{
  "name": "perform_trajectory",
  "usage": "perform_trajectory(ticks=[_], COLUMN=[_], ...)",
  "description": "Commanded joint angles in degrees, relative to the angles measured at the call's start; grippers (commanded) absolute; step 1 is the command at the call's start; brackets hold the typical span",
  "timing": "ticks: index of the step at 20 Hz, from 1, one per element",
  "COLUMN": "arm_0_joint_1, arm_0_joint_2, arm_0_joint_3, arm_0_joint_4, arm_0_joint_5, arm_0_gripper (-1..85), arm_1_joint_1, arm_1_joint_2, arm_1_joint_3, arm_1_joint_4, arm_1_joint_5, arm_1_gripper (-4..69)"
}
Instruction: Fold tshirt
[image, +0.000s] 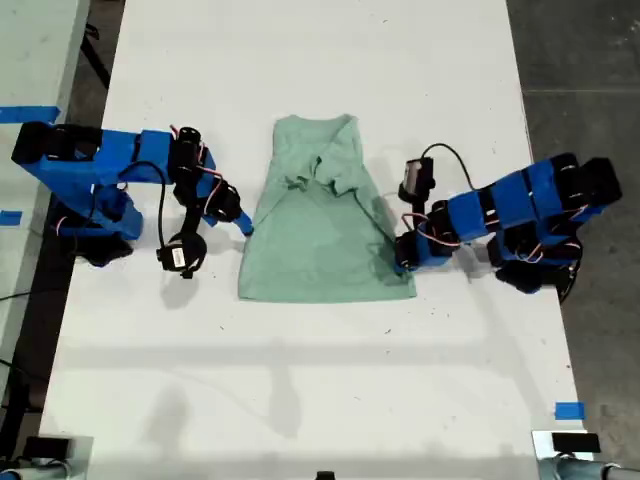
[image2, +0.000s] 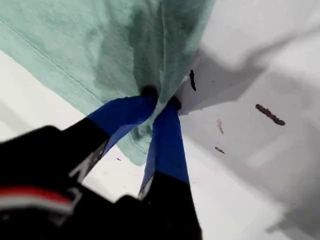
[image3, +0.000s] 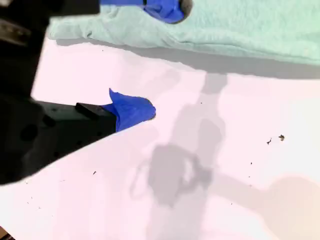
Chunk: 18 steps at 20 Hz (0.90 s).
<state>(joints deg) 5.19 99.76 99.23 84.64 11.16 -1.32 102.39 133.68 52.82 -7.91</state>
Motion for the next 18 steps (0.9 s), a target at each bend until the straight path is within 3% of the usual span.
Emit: perform_trajectory(ticks=[1, 4, 7, 9, 13, 18], arm_0_joint_1=[1.23, 1.49, 1.49, 1.76, 1.67, 1.49], arm_0_joint_2=[0.44, 0.35, 0.35, 0.35, 0.53, 0.53], arm_0_joint_3=[-0.18, -0.09, -0.09, -0.09, -0.44, -0.62], arm_0_joint_4=[-0.35, -0.44, -0.26, -0.18, 0.09, 0.09], arm_0_joint_5=[-0.62, -0.62, -0.62, -0.79, -0.88, -1.14], arm_0_gripper=[22.6, 22.4, 22.2, 22.2, 22.1, 22.1], arm_1_joint_1=[-1.32, -2.9, -4.13, -3.78, -1.85, 2.46], arm_1_joint_2=[0.18, 1.58, 2.11, 3.16, -1.05, -21.27], arm_1_joint_3=[-2.2, -11.95, -23.2, -26.89, -28.48, -29.09], arm_1_joint_4=[3.78, 14.85, 18.28, 14.24, 0.26, -11.95], arm_1_joint_5=[-0.88, -3.16, -3.16, -3.96, -4.92, -2.64], arm_1_gripper=[-0.8, -0.8, -0.8, -0.8, -0.8, -0.9])
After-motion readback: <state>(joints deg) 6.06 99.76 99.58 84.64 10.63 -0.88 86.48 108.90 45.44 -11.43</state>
